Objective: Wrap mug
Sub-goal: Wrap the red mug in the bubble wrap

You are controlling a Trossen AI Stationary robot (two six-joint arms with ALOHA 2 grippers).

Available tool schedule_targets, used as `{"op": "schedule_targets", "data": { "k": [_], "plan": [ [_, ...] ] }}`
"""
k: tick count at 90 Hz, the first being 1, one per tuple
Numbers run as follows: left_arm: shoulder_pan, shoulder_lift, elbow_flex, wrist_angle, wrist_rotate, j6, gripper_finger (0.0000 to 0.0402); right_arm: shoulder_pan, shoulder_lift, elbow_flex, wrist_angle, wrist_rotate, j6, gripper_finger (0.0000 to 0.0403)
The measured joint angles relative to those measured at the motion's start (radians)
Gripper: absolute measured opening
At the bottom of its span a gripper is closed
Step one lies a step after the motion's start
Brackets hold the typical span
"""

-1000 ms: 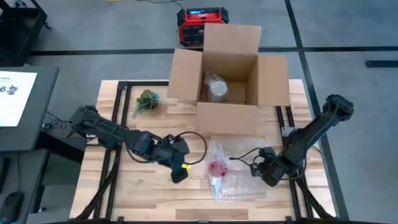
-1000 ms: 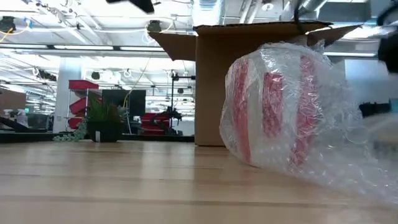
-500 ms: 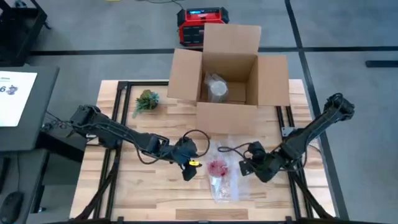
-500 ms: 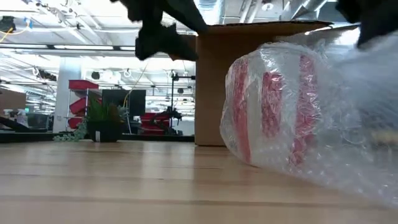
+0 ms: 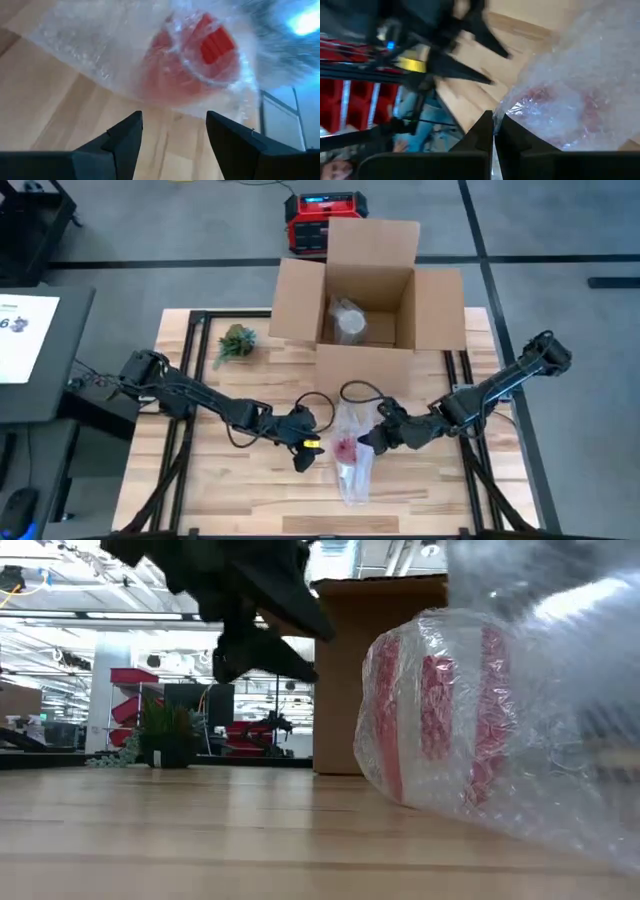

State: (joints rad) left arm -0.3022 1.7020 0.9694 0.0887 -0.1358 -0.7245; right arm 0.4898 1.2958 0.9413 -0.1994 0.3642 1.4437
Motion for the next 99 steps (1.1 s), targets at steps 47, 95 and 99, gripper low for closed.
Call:
{"op": "schedule_targets", "data": {
  "k": [47, 95, 99],
  "plan": [
    [0.057, 0.126, 0.124, 0.036, 0.058, 0.057, 0.0201, -0.041, 0.188, 0.000, 0.093, -0.108, -0.028, 0.0000],
    [0.020, -0.151, 0.252, -0.497, 0.017, 0.161, 0.0201, -0.088, 0.208, 0.033, 0.129, -0.115, -0.125, 0.0015],
    [0.004, -0.171, 0.252, -0.474, 0.022, 0.176, 0.0201, -0.094, 0.200, 0.045, 0.126, -0.115, -0.144, 0.0029]
  ]
}}
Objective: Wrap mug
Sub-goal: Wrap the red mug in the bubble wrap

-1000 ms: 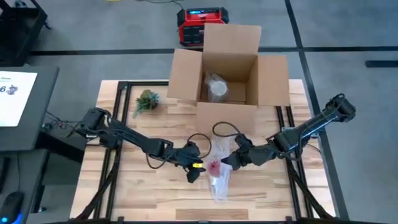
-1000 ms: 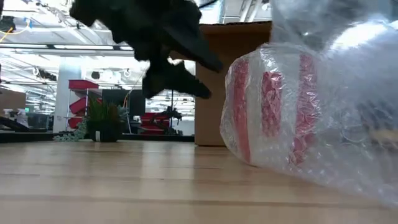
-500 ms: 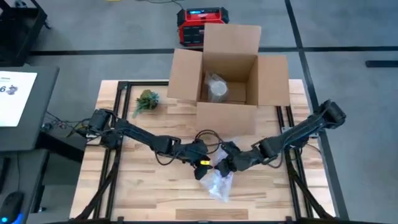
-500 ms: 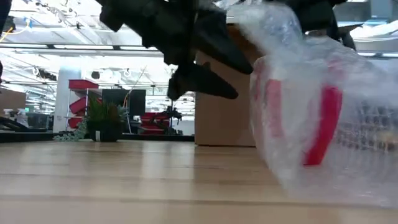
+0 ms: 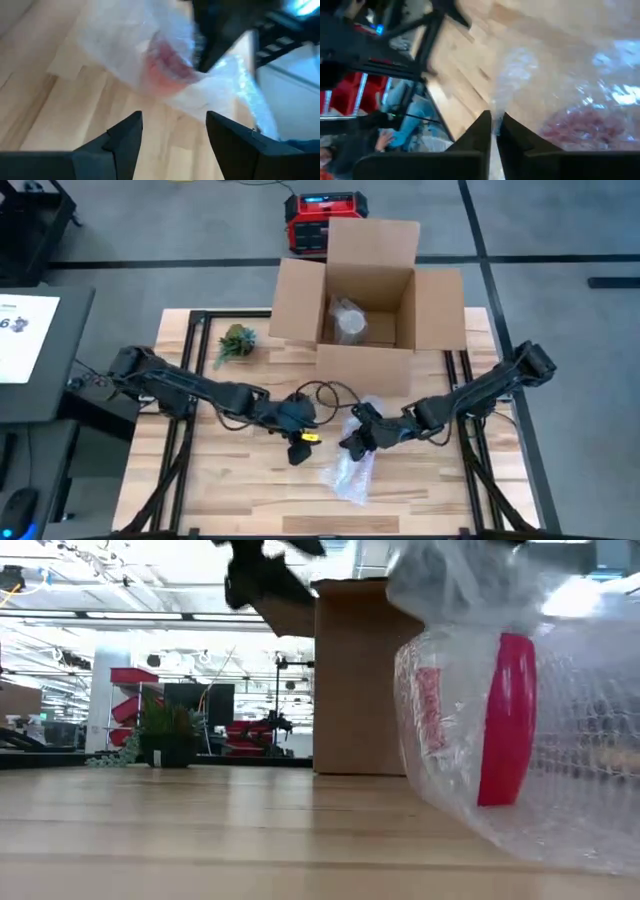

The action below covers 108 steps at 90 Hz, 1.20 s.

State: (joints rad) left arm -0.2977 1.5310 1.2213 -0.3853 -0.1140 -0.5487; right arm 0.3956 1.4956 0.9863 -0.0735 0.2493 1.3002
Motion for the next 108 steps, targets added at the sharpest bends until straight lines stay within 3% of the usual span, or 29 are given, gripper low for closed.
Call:
{"op": "schedule_targets", "data": {
  "k": [21, 29, 40, 54, 85, 95, 108],
  "plan": [
    [-0.084, -0.025, 0.000, 0.183, 0.145, 0.022, 0.0201, -0.034, -0.004, 0.084, -0.004, -0.009, -0.113, 0.0120],
    [-0.110, -0.025, 0.000, 0.233, 0.132, 0.032, 0.0201, -0.049, -0.005, 0.102, -0.027, -0.013, -0.124, 0.0147],
    [-0.116, -0.025, -0.001, 0.234, 0.036, 0.037, 0.0201, -0.059, -0.005, 0.112, -0.090, -0.028, -0.125, 0.0168],
    [-0.088, -0.006, -0.060, 0.283, -0.045, 0.046, 0.0201, -0.058, -0.005, 0.115, -0.096, -0.039, -0.131, 0.0171],
    [-0.082, 0.073, -0.094, 0.569, 0.044, -0.050, 0.0201, -0.051, -0.070, 0.133, -0.109, -0.031, -0.182, 0.0158],
    [-0.074, 0.074, -0.094, 0.534, 0.029, -0.054, 0.0201, -0.038, -0.124, 0.168, -0.112, -0.014, -0.215, 0.0153],
    [-0.059, 0.090, -0.094, 0.366, -0.053, -0.084, 0.0201, 0.018, -0.169, 0.201, -0.153, -0.011, -0.190, 0.0140]
  ]
}}
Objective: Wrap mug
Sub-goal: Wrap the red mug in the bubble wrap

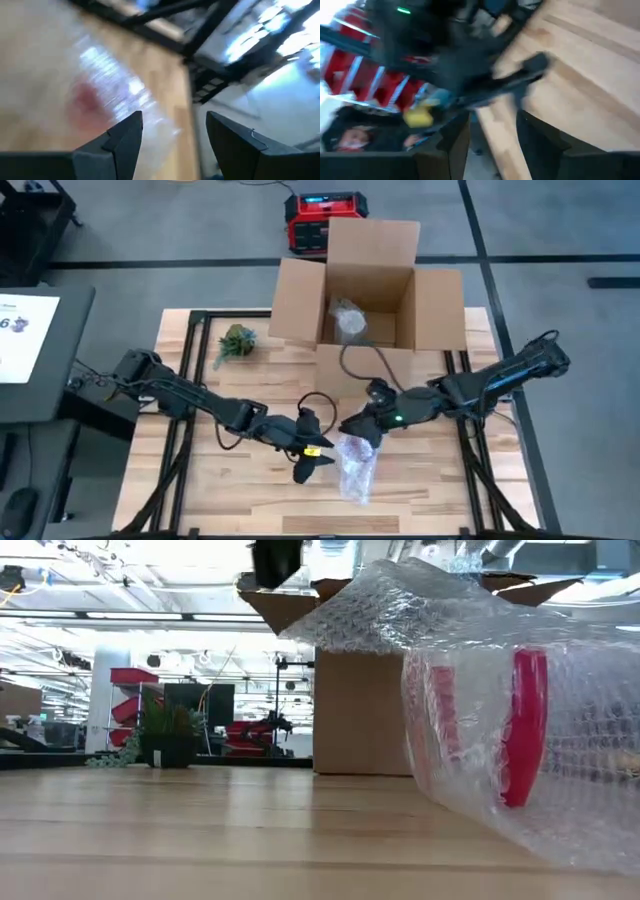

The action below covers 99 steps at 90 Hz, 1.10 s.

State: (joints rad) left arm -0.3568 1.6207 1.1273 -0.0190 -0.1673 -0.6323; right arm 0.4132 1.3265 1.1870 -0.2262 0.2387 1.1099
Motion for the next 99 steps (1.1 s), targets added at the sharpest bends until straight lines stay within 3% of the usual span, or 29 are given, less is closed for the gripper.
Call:
{"op": "schedule_targets", "data": {
  "k": [11, 24, 35, 47, 63, 77, 99],
  "plan": [
    [0.019, 0.030, -0.008, -0.079, -0.020, -0.029, 0.0201, 0.045, 0.012, 0.001, -0.137, -0.003, 0.099, 0.0113],
    [0.020, 0.032, -0.006, -0.144, 0.010, -0.044, 0.0201, 0.063, 0.112, 0.000, -0.352, -0.009, 0.253, 0.0055],
    [0.015, -0.023, -0.007, -0.216, 0.011, -0.068, 0.0201, 0.031, 0.231, -0.001, -0.391, -0.103, 0.269, 0.0008],
    [0.007, -0.103, -0.006, -0.262, 0.005, -0.073, 0.0201, -0.008, 0.370, 0.001, -0.362, -0.229, 0.246, 0.0006],
    [0.005, -0.203, -0.007, -0.283, -0.024, -0.087, 0.0201, -0.046, 0.486, 0.008, -0.381, -0.303, 0.210, 0.0001],
    [0.003, -0.251, -0.007, -0.280, -0.070, -0.087, 0.0201, -0.076, 0.481, 0.048, -0.450, -0.317, 0.156, 0.0000],
    [0.003, -0.253, -0.006, -0.281, -0.074, -0.083, 0.0201, -0.098, 0.422, 0.271, -0.795, -0.284, 0.104, 0.0000]
  ]
}}
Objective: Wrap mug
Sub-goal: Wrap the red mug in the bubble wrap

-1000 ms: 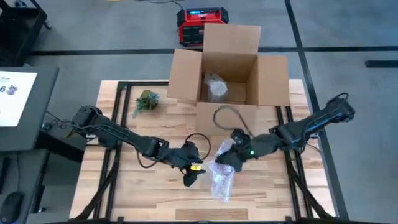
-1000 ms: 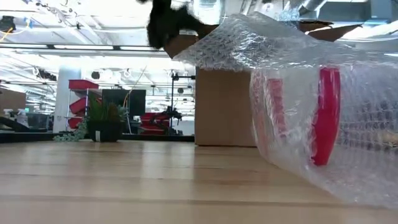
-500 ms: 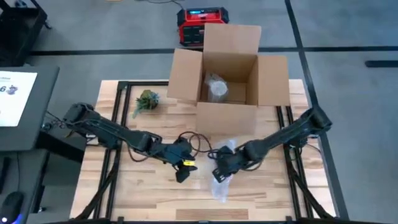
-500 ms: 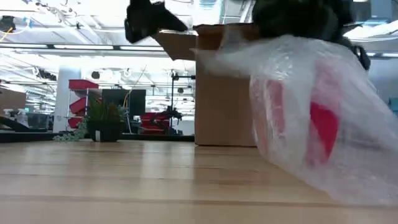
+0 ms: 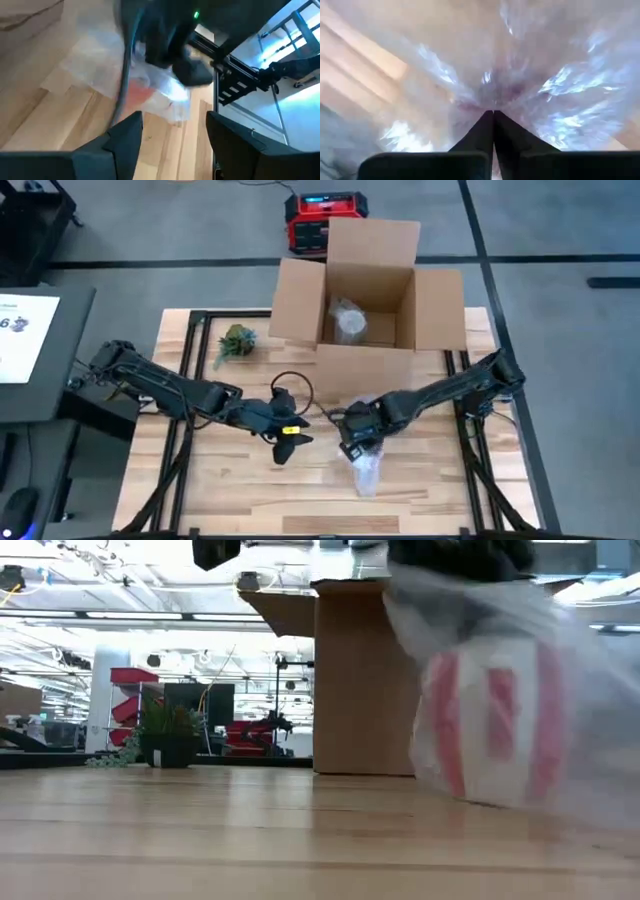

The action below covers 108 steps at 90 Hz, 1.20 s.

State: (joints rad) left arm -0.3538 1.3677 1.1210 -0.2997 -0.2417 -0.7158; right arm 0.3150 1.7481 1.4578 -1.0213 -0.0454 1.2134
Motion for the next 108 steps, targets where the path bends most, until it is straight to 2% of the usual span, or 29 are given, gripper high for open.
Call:
{"op": "schedule_targets", "data": {
  "k": [15, 28, 46, 62, 73, 86, 108],
  "plan": [
    [-0.002, 0.003, 0.000, -0.001, 0.000, 0.012, 0.0201, 0.026, -0.032, 0.092, -0.024, -0.005, -0.007, 0.0000],
    [-0.006, 0.000, 0.000, 0.000, 0.031, 0.012, 0.0201, 0.068, -0.042, 0.094, 0.017, -0.011, -0.017, 0.0000],
    [-0.027, -0.007, 0.000, -0.002, 0.035, 0.012, 0.0201, 0.069, -0.020, -0.062, 0.052, 0.013, -0.002, 0.0000],
    [-0.031, -0.008, 0.000, -0.002, 0.034, 0.012, 0.0201, 0.013, -0.010, -0.239, 0.243, 0.013, 0.015, 0.0000],
    [-0.031, -0.008, 0.000, -0.001, 0.036, 0.009, 0.0201, -0.012, -0.010, -0.272, 0.269, 0.017, 0.017, 0.0000],
    [-0.031, -0.008, 0.000, 0.006, 0.036, -0.002, 0.0201, -0.024, -0.022, -0.209, 0.170, 0.044, 0.011, 0.0000],
    [-0.032, -0.008, 0.000, 0.011, 0.040, -0.005, 0.0201, -0.015, -0.040, 0.045, -0.070, 0.021, 0.008, 0.0000]
  ]
}}
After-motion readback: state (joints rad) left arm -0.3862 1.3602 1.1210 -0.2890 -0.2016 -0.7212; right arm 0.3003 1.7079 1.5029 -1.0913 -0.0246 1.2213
